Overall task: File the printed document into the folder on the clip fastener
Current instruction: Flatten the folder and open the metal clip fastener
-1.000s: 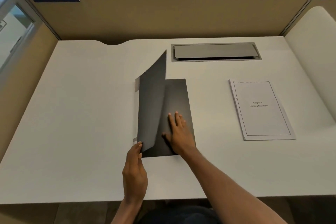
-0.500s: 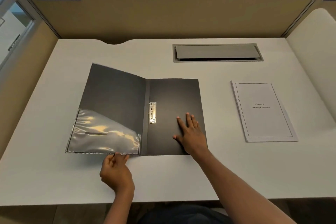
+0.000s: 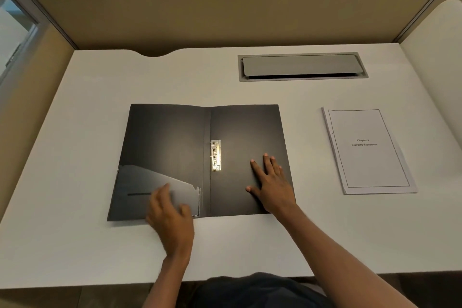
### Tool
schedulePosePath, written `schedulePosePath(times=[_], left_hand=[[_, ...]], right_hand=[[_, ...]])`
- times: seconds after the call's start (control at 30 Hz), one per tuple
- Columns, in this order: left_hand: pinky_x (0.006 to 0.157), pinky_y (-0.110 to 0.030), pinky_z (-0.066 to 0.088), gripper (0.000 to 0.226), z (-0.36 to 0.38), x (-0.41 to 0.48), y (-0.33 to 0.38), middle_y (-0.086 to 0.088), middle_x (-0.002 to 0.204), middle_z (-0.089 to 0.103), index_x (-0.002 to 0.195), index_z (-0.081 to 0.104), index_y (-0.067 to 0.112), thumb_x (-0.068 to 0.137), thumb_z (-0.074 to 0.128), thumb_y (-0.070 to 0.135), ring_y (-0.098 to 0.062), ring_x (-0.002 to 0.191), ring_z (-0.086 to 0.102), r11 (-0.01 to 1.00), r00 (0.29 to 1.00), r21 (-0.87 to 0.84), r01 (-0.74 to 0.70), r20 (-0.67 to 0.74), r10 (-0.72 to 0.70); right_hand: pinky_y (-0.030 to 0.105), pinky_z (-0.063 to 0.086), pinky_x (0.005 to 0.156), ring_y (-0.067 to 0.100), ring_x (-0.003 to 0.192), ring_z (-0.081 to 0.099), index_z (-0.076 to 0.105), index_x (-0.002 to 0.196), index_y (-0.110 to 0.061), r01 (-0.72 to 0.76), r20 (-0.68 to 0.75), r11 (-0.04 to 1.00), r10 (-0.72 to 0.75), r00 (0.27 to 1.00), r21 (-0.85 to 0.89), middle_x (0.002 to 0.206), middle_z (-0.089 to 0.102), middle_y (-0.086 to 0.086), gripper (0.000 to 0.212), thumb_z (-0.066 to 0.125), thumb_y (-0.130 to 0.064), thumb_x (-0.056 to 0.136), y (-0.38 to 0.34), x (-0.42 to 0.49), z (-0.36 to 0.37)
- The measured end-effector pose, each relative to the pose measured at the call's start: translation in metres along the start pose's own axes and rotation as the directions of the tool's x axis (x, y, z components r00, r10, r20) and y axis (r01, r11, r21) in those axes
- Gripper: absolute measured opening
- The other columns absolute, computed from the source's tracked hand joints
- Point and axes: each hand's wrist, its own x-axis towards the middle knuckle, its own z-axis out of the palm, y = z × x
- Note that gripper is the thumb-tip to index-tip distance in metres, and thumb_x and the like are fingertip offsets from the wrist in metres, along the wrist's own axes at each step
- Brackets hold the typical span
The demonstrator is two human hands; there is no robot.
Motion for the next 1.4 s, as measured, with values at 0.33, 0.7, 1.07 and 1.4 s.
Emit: schedulePosePath(times=[0.33, 0.7, 1.07, 1.4], left_hand=[[0.124, -0.044, -0.013, 0.113, 0.047, 0.081, 0.038, 0.001, 0.174, -0.009, 0.166, 0.003, 0.021, 0.084, 0.069, 0.064, -0.017, 0.159, -0.016, 0.913, 0.803, 0.161, -0.375, 0.549, 0.233], [0.126, -0.050, -0.013, 0.121, 0.068, 0.096, 0.040, -0.006, 0.173, -0.013, 0.165, -0.004, 0.012, 0.082, 0.067, 0.065, -0.022, 0.159, -0.019, 0.876, 0.767, 0.246, -0.416, 0.613, 0.192], [0.123, -0.046, -0.017, 0.112, 0.076, 0.098, 0.034, -0.005, 0.173, -0.013, 0.165, -0.003, 0.013, 0.087, 0.061, 0.062, -0.017, 0.154, -0.025, 0.875, 0.777, 0.261, -0.409, 0.603, 0.183], [0.128, -0.049, -0.011, 0.109, 0.072, 0.097, 0.039, -0.004, 0.173, -0.015, 0.165, -0.005, 0.014, 0.091, 0.064, 0.056, -0.020, 0.157, -0.022, 0.870, 0.771, 0.287, -0.400, 0.618, 0.151]], right_hand=[[0.036, 0.040, 0.112, 0.023, 0.136, 0.045, 0.043, 0.147, -0.015, 0.030, -0.212, 0.955, 0.034, 0.977, 0.295, 0.148, 0.047, 0.006, 0.066, 0.062, -0.049, 0.094, -0.059, 0.028, -0.027], [0.037, 0.038, 0.115, 0.027, 0.142, 0.035, 0.042, 0.145, -0.006, -0.077, -0.141, 0.976, 0.107, 0.984, 0.203, 0.153, 0.037, 0.013, 0.084, 0.072, -0.055, 0.083, -0.098, 0.054, -0.014], [0.034, 0.046, 0.105, 0.024, 0.126, 0.047, 0.045, 0.139, -0.006, -0.133, -0.195, 0.990, 0.141, 0.971, 0.055, 0.137, 0.048, 0.011, 0.074, 0.064, -0.058, 0.089, -0.110, 0.057, -0.013], [0.035, 0.047, 0.101, 0.024, 0.120, 0.049, 0.052, 0.132, -0.006, -0.205, -0.188, 0.978, 0.208, 0.960, 0.039, 0.128, 0.051, 0.010, 0.073, 0.072, -0.057, 0.083, -0.121, 0.062, -0.012]])
